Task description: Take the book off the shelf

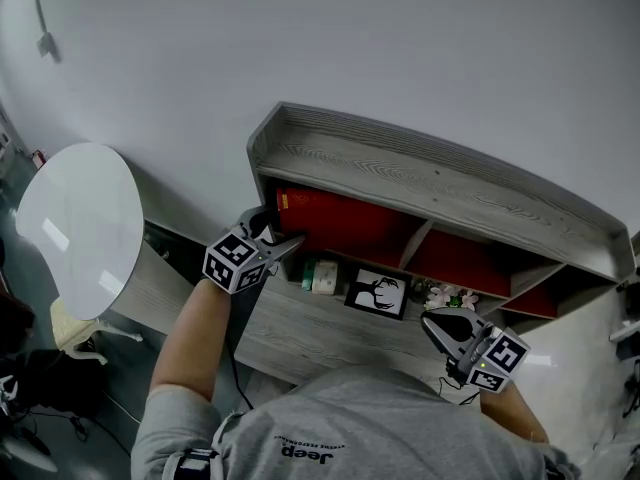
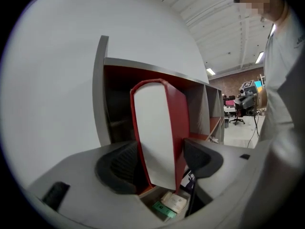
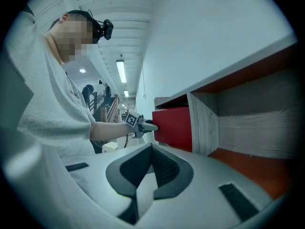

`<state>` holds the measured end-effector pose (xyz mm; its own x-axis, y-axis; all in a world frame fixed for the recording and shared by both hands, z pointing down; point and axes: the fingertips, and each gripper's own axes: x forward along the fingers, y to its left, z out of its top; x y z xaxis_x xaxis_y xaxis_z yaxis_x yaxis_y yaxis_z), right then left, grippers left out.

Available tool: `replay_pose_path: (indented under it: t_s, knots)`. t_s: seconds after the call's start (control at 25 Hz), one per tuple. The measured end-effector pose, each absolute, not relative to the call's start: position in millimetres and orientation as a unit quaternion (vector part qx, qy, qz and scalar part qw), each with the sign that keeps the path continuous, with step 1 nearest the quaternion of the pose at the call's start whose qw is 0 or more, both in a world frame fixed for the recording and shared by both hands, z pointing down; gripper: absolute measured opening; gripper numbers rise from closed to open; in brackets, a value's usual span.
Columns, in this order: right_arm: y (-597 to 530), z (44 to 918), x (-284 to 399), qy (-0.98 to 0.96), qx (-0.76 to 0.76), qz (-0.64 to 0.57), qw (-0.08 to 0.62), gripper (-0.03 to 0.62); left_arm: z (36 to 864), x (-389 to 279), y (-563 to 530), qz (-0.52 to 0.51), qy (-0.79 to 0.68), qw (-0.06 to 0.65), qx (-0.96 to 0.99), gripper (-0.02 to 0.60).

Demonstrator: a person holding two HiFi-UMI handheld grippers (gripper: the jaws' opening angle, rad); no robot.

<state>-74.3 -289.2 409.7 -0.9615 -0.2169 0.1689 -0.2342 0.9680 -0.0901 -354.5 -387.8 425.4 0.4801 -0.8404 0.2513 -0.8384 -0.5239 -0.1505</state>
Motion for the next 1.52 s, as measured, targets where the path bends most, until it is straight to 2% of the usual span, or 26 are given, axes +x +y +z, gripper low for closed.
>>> replay_pose_path:
  t_s: [0.4,0.48,0.6,0.68,0.76,1.12,1.52]
  knots:
    - [-289,410,-73,-0.989,0.114,0.056,0.077,0.002,425,-353,-383,-0.143,0.477,0.011,-0.867,0.333]
    - [-290,410,-72,-0.989,0.114,0.056,0.077,0.000,425,-351,-378,-0.135,0.464,0.013,-0.876,0.307]
    - [-290,410,-72,-0.989,0.115,0.056,0.076,0.002,426,-348,-370,-0.132,0.446,0.015,-0.885,0.299]
    - [-290,410,-73,-0.989,0.113,0.055,0.076,0.002,428,-350,-371,-0.139,0.451,0.015,-0.881,0.302]
    - [-289,411,-74,-0.989,0.112,0.055,0.076,0.002,430,-352,-376,-0.146,0.463,0.016,-0.874,0.335]
    - [-288,411,-71,-0.989,0.114,0.054,0.077,0.002,429,-345,-382,-0.144,0.461,0.019,-0.875,0.334]
    - [-287,410,-71,-0.989,0.112,0.055,0.075,0.002,421,-341,-372,-0.120,0.464,0.022,-0.877,0.281]
